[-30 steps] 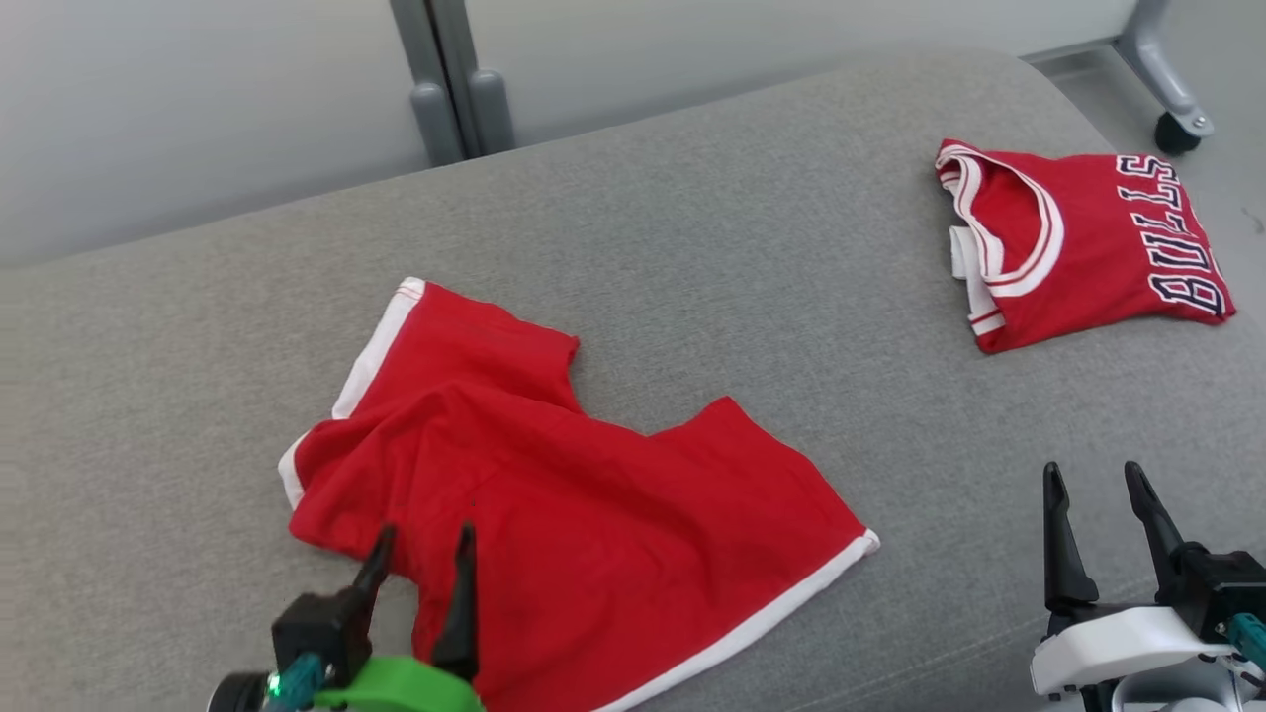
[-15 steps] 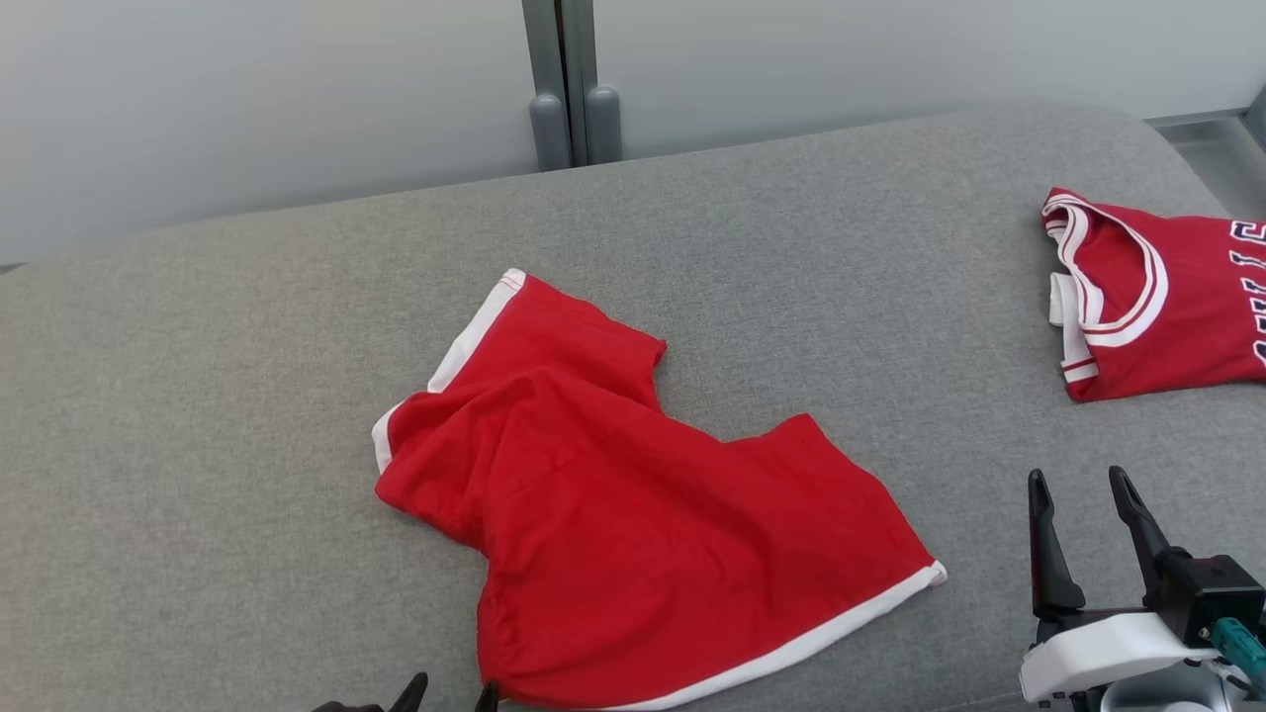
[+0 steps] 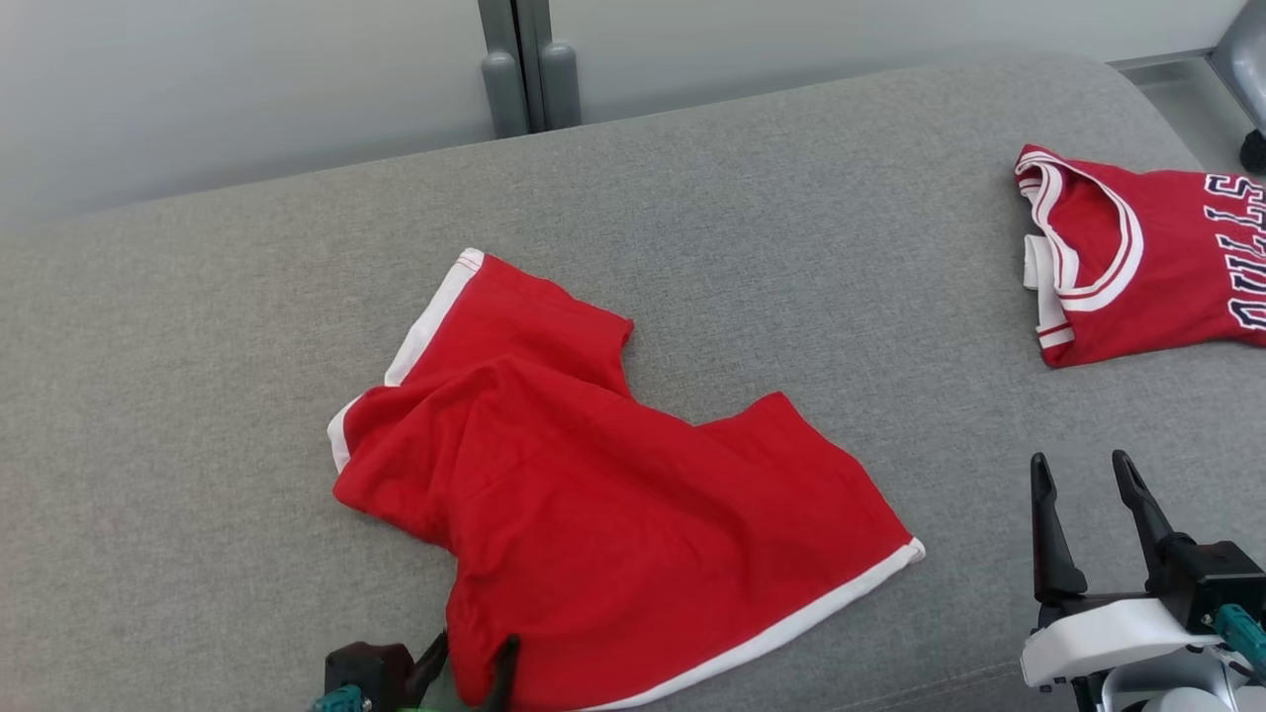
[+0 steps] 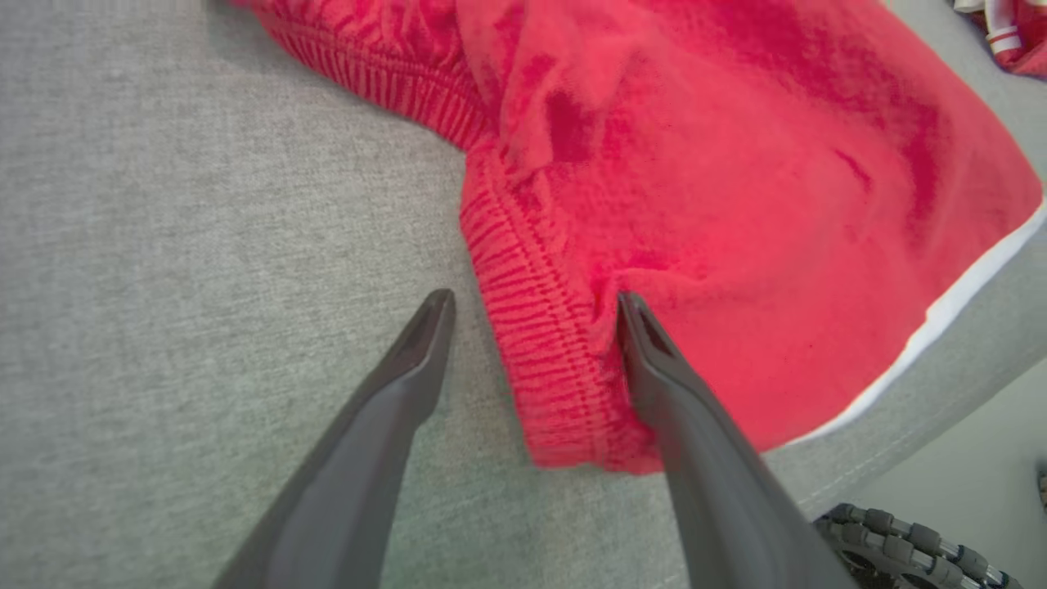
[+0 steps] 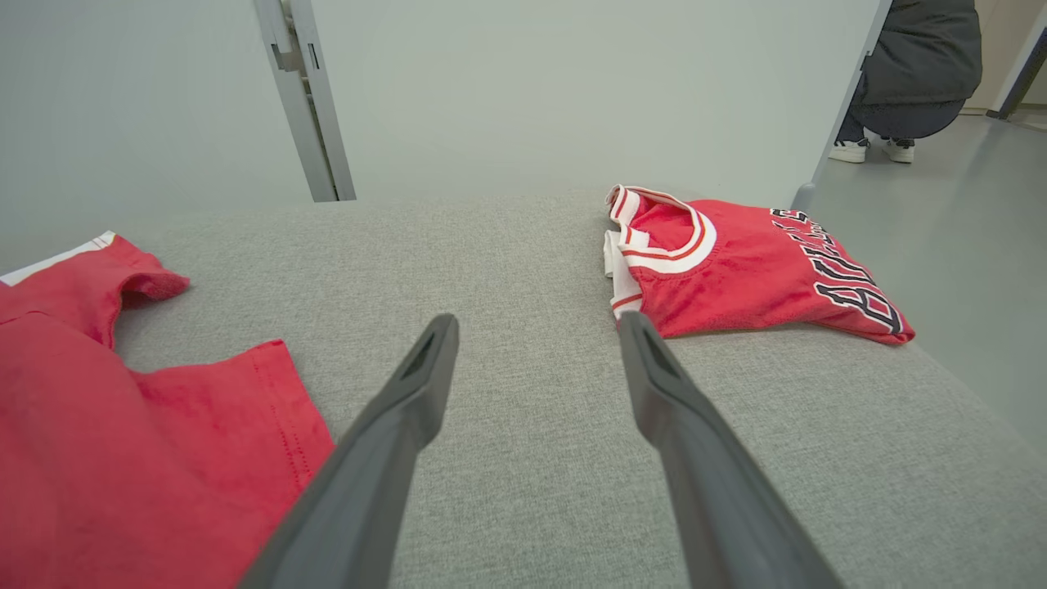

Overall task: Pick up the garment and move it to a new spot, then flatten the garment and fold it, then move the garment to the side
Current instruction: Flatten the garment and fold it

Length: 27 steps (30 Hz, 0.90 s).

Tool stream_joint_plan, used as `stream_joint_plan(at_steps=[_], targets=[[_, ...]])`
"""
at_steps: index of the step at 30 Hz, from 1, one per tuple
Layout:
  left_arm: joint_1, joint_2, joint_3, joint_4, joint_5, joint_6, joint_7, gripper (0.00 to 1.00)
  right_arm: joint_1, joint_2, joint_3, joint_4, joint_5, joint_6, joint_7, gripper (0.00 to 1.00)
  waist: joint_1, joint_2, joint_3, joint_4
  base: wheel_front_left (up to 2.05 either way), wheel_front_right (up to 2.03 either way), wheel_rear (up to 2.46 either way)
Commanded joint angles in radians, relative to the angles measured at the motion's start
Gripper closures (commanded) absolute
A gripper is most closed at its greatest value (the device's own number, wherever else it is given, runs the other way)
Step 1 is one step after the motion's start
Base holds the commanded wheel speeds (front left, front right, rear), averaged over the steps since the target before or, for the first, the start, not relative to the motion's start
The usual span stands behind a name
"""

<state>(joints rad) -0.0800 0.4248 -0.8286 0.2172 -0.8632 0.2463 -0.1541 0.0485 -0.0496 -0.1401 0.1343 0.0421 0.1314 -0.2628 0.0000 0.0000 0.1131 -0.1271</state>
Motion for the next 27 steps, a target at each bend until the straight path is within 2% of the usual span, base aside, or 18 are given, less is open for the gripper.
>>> stream_joint_plan(at_steps=[1, 5, 7, 8, 18, 27], targets=[[-0.016, -0.003, 0.010, 0.001, -0.010, -0.005, -0.010, 0.84, -0.011, -0.002, -0.002, 0.000, 0.004, -0.002, -0.003, 0.00, 0.0000, 0.0000, 0.004, -0.006, 0.00, 0.00, 0.00], [-0.026, -0.003, 0.019, -0.006, -0.016, -0.006, -0.017, 0.88, -0.011, -0.002, 0.000, 0.003, 0.005, -0.002, -0.003, 0.00, 0.0000, 0.0000, 0.002, -0.011, 0.00, 0.00, 0.00], [-0.035, 0.002, 0.018, -0.011, -0.009, -0.003, -0.013, 0.93, -0.012, -0.002, 0.002, 0.005, 0.007, -0.002, -0.003, 0.00, 0.0000, 0.0000, 0.000, -0.013, 0.00, 0.00, 0.00], [-0.035, -0.002, 0.024, -0.017, -0.016, -0.001, -0.016, 1.00, -0.012, -0.002, 0.002, 0.006, 0.007, -0.002, -0.003, 0.00, 0.0000, 0.0000, -0.001, -0.014, 0.00, 0.00, 0.00], [-0.087, 0.002, 0.039, 0.001, -0.026, 0.017, 0.029, 1.00, -0.015, -0.002, 0.009, 0.012, 0.005, -0.002, -0.003, 0.00, 0.0000, 0.0000, -0.005, -0.028, 0.00, 0.00, 0.00], [-0.221, -0.015, 0.018, 0.129, -0.006, -0.023, 0.100, 1.00, -0.035, -0.002, 0.024, 0.019, 0.005, -0.002, -0.003, 0.00, 0.0000, 0.0000, 0.009, -0.046, 0.00, 0.00, 0.00]])
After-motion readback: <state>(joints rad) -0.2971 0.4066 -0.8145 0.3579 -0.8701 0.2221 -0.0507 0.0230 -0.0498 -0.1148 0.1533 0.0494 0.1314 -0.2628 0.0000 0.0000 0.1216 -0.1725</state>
